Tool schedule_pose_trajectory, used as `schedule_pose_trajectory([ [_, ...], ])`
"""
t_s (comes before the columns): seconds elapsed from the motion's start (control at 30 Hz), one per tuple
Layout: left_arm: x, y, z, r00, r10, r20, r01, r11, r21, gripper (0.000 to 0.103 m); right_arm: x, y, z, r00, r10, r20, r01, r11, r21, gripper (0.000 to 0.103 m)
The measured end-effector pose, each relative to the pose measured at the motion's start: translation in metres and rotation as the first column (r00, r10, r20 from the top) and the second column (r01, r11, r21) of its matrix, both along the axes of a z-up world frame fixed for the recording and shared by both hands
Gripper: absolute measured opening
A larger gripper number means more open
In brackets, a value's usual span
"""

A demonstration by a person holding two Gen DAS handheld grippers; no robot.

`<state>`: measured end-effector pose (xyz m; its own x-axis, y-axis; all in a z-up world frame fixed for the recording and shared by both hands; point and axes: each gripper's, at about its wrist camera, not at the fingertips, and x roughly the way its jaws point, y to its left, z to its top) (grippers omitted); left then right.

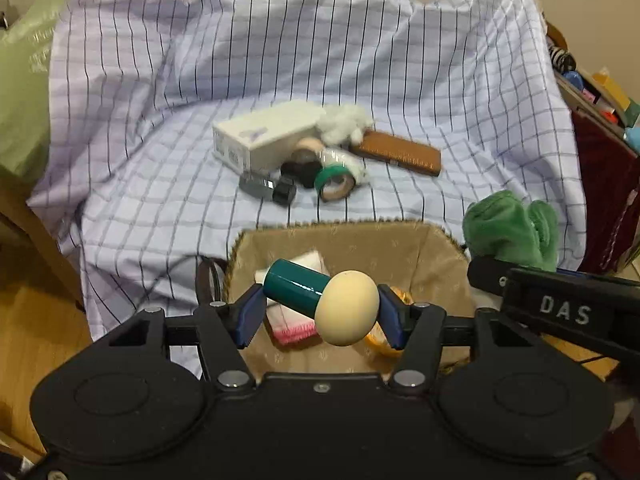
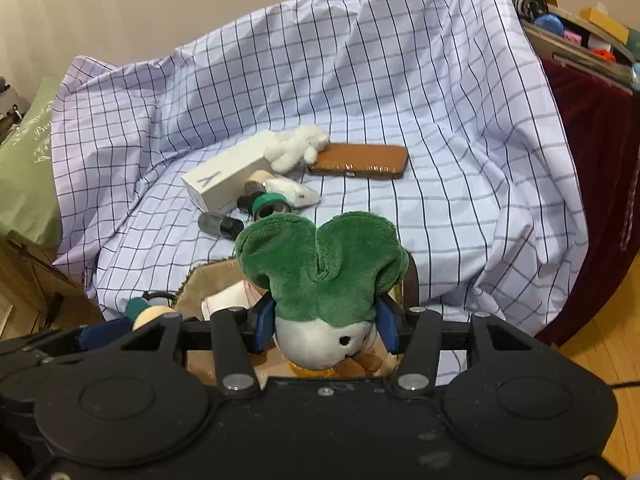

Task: Organize soft objects
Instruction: 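Carry the bottle with the left tool while the right tool carries the plush toy to the basket, then open the left tool over the basket while the right tool lowers and releases the plush toy inside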

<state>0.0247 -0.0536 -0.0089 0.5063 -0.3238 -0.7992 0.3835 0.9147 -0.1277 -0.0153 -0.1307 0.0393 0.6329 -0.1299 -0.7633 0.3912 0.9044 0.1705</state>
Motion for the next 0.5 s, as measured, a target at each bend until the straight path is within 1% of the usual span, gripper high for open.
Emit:
schedule_pose_trajectory([
  [0.07, 0.003, 0.003, -0.006, 0.999, 0.022, -0.026, -0.022, 1.0, -0.015, 0.055, -0.001, 0.001, -0.004, 1.0, -0.006, -0.01, 0.006, 1.0, -0.001, 0.05],
  [0.17, 0.003, 0.007, -0.013, 0.998, 0.048, -0.039, -0.048, 0.999, -0.001, 0.055, -0.002, 0.003, -0.006, 1.0, -0.008, -0.017, 0.008, 1.0, -0.019, 0.05],
  [0.27, 0.004, 0.009, -0.02, 0.996, 0.065, -0.064, -0.065, 0.998, 0.004, 0.055, -0.003, 0.002, -0.008, 1.0, -0.008, -0.021, 0.008, 1.0, -0.016, 0.05],
  [0.5, 0.0, 0.007, -0.025, 0.995, 0.064, -0.079, -0.063, 0.998, 0.02, 0.055, -0.003, 0.0, -0.012, 0.999, -0.012, -0.033, 0.011, 1.0, -0.009, 0.05],
])
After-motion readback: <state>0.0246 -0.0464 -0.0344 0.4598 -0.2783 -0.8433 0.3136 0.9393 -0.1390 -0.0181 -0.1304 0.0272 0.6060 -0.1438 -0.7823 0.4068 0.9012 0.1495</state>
